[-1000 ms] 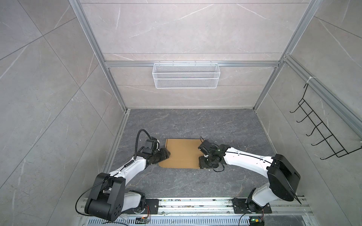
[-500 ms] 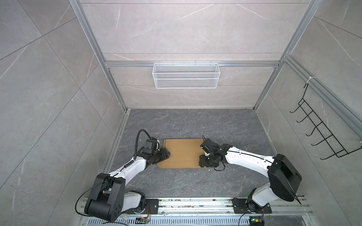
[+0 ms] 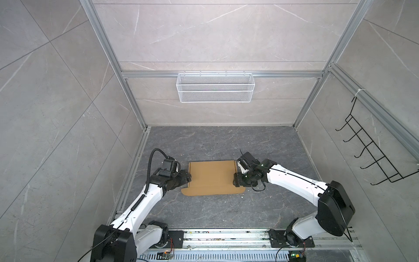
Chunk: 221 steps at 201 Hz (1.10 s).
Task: Assemble paper box
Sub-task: Close the paper box at the center of the table.
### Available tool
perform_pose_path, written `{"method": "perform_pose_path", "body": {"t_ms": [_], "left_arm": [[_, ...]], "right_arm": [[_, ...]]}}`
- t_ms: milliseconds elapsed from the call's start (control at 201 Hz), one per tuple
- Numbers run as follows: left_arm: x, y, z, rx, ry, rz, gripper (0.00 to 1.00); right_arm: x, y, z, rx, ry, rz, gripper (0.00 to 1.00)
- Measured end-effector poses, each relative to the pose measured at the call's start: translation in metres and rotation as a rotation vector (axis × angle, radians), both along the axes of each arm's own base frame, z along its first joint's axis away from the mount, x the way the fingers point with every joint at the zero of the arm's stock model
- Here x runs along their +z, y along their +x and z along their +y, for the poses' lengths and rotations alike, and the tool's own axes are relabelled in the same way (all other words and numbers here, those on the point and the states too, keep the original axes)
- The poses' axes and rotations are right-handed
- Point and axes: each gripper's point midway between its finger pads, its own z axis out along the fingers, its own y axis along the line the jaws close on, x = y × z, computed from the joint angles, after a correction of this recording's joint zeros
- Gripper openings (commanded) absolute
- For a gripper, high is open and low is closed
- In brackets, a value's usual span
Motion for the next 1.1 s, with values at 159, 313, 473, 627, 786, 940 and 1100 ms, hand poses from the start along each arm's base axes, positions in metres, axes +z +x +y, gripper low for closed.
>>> {"method": "perform_pose_path", "body": {"t_ms": [159,313,473,627,786,940,1100], "left_arm": [[0.001,-0.021,0.001,0.004,0.016,0.035,0.77],[-0.005,-0.033,-0.011,-0.041,0.033,0.069,0.77],[-0.018,-0.042,-0.023,-0.097,0.074,0.12,0.75],[-0.028,-0.047,-0.029,-0.123,0.092,0.157,0.73],[-0.027,-0.046,-0.033,-0.132,0.087,0.151,0.72],[-0.031,-0.042,-0.037,-0.136,0.085,0.149,0.71],[-0.037,-0.039,-0.039,-0.138,0.086,0.16,0.7]], "right_arm": [[0.0,-0.002,0.004,0.008,0.019,0.014,0.67],[-0.002,-0.005,0.005,0.015,0.026,0.023,0.67],[-0.008,-0.009,0.003,0.014,0.021,0.036,0.67],[-0.011,-0.01,0.002,0.013,0.017,0.041,0.67],[-0.013,-0.012,0.001,0.01,0.015,0.046,0.66],[-0.014,-0.011,0.002,0.008,0.022,0.045,0.66],[-0.016,-0.011,0.003,0.004,0.027,0.047,0.66]]}}
